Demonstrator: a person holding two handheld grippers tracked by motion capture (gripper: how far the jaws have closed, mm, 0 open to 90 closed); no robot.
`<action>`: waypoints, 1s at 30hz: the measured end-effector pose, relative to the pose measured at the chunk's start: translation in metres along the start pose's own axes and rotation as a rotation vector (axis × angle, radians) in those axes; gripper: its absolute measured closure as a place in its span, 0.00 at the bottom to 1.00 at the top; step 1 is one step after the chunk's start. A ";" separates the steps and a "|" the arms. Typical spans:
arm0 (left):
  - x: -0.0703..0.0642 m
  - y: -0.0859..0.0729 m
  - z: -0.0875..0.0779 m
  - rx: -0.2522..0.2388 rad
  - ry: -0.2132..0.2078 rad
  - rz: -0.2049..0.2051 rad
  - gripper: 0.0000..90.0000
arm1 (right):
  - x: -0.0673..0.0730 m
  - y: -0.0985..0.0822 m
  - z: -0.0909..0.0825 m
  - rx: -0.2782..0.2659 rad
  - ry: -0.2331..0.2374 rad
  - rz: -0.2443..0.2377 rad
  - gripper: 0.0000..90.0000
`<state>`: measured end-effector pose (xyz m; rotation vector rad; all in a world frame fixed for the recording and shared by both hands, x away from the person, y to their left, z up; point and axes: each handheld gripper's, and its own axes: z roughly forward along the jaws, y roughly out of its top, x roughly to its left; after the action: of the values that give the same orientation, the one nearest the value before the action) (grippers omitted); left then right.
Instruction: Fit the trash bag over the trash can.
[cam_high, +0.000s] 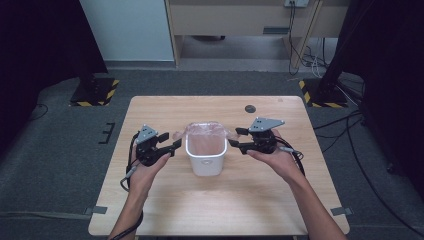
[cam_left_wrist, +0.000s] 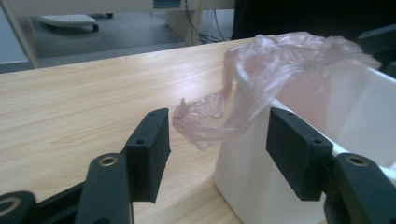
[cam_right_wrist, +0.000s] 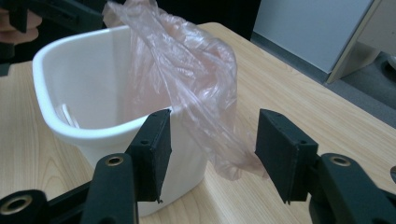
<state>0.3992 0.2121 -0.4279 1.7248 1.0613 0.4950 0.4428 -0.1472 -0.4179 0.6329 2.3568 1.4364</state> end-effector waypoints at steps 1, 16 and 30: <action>0.000 0.000 0.001 0.003 0.001 0.002 0.45 | 0.000 -0.001 0.001 0.003 -0.001 -0.009 0.50; -0.012 0.000 0.008 0.005 -0.008 0.109 0.76 | 0.004 -0.001 0.004 0.018 0.011 -0.070 0.79; -0.021 0.000 0.002 0.013 -0.038 0.094 1.00 | 0.011 0.003 0.000 0.047 0.037 -0.060 1.00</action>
<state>0.3895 0.1935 -0.4259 1.7953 0.9617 0.5130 0.4345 -0.1402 -0.4154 0.5474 2.4225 1.3829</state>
